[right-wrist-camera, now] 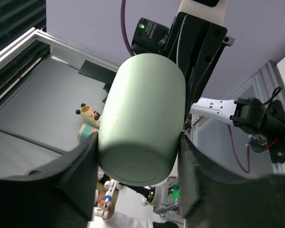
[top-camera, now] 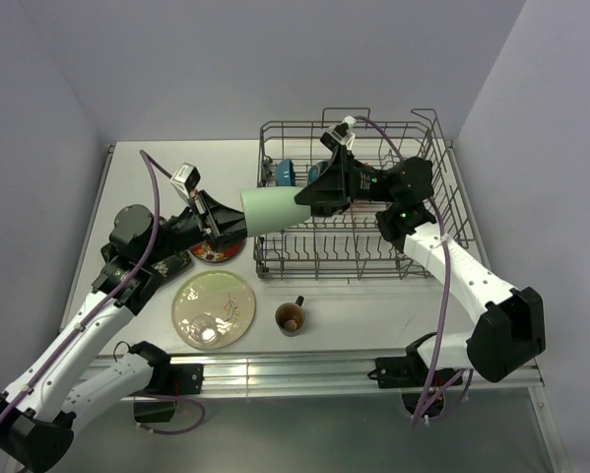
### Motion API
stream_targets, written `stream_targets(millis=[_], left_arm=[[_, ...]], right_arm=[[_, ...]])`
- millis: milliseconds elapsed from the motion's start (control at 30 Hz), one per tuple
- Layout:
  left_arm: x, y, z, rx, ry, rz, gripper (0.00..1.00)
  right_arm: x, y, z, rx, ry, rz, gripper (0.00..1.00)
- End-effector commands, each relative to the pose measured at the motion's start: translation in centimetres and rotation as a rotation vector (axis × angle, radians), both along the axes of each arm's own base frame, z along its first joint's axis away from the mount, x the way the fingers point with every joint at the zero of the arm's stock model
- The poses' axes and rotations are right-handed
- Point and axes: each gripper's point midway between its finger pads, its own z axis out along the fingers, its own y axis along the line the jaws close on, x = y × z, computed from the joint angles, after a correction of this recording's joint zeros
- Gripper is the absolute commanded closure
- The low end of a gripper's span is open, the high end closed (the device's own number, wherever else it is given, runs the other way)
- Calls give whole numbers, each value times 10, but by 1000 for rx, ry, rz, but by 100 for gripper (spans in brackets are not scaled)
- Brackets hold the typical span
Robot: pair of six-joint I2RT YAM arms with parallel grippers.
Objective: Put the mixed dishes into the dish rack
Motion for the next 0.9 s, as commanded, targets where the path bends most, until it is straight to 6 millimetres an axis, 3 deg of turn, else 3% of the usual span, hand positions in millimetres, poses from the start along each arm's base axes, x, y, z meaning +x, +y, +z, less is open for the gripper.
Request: stream_targets(millis=[0,33,100,133,200,233,267,300,333,400,467,500,567,600,633,667,700,733,767,800,867], left_arm=[[-7,-2,16,-51,-71,-45,100],[-7,-2,16,-54,-73,-47,78],[-4,-2,12,-37,-55,-34,37],[-2,-1,9,-10,-70,-15,1],[9,6,-3,61,-23,49,1],[11,11,-5,90,-21,84,1],[15,17,-12,141,-37,128,1],[25,29,-22,206,11,218,1],[26,38,-24,254,-17,266,1],[28,54,-33,348,24,344,1],[35,65,-41,427,13,411,1],[34,66,-44,447,8,408,1],[32,58,-57,478,11,339,1],[31,53,-71,496,42,300,4],[33,47,-87,521,86,255,10],[26,38,-96,520,111,176,13],[24,34,-112,540,144,133,16],[24,31,-123,562,176,103,19],[21,32,-133,594,186,85,19],[22,32,-136,616,186,84,20],[20,38,-150,695,203,72,22]], right_arm=[[-13,-1,24,85,-71,24,85],[-11,0,23,82,-60,20,100],[-8,0,23,80,-68,10,100],[-2,1,19,65,-71,-9,100],[10,-1,14,26,-82,-63,100],[28,-6,3,-54,2,-122,100],[41,-10,-7,-101,-93,-188,100],[61,-23,2,-130,-125,-286,100],[75,-31,-25,-245,-97,-336,100],[102,-50,-31,-311,-95,-453,100],[130,-83,-50,-403,-59,-579,100],[147,-99,-41,-444,-87,-689,100],[171,-135,-78,-669,-50,-807,100],[180,-148,-84,-754,-58,-864,100],[191,-176,-84,-893,-91,-978,100],[204,-188,-97,-976,-74,-1011,100],[214,-199,-87,-1013,-102,-1065,100],[219,-219,-97,-1125,-92,-1113,100],[231,-227,-110,-1190,-74,-1120,100],[238,-234,-101,-1210,-96,-1154,100],[252,-250,-117,-1311,-70,-1180,100]])
